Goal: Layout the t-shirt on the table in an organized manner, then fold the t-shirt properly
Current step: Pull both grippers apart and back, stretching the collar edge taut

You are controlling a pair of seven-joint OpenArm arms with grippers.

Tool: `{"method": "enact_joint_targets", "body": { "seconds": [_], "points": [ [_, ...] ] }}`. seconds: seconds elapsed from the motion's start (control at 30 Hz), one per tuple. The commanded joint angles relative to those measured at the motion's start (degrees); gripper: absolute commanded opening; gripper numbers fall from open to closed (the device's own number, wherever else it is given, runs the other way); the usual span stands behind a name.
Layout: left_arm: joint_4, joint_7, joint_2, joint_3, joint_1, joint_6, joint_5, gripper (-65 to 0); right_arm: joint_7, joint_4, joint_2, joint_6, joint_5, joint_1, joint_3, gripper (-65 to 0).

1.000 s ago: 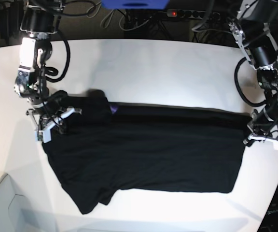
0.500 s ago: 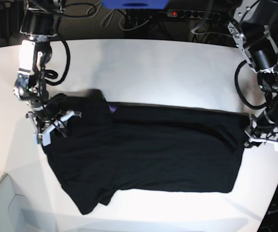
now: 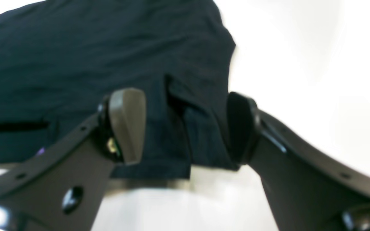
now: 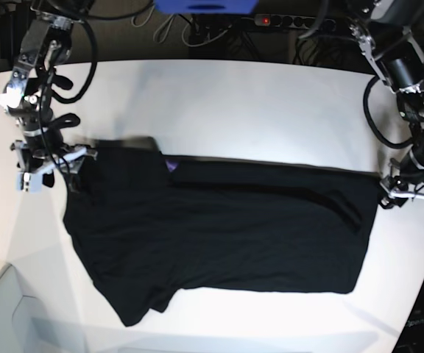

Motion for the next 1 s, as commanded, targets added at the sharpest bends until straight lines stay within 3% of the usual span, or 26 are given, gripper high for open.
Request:
{"method": "enact_joint_targets", "body": {
  "seconds": [0.0, 0.27, 0.47, 0.83, 0.97],
  "points": [
    [0.24, -1.23, -0.93, -0.07, -1.55, -0.61, -1.24, -31.8, 1.43, 1.51, 0.27, 0.01, 0.75, -0.56, 0.27, -24.1],
    [-5.13, -9.23, -1.02, 4.06, -1.47, -0.61, 0.60, -31.8, 1.43, 1.60, 0.36, 0.01, 0.75, -4.60, 0.27, -24.1],
    [-5.21, -10.20, -0.67, 6.96, -1.38, -0.79, 1.31, -32.5, 1.52, 1.51, 0.62, 0.01, 0.49, -5.92, 0.27, -24.1],
    [-5.21, -10.28, -0.67, 8.89, -1.38, -0.88, 1.31, -64.8, 1.43, -7.98, 4.05, 0.01, 0.58, 0.06, 3.43, -22.4],
    [-5.21, -10.20, -0.76, 8.89, -1.29, -0.88, 1.31, -64.8, 1.52, -10.62, 4.22, 0.01, 0.58, 0.76, 3.43, -22.0]
  ]
}}
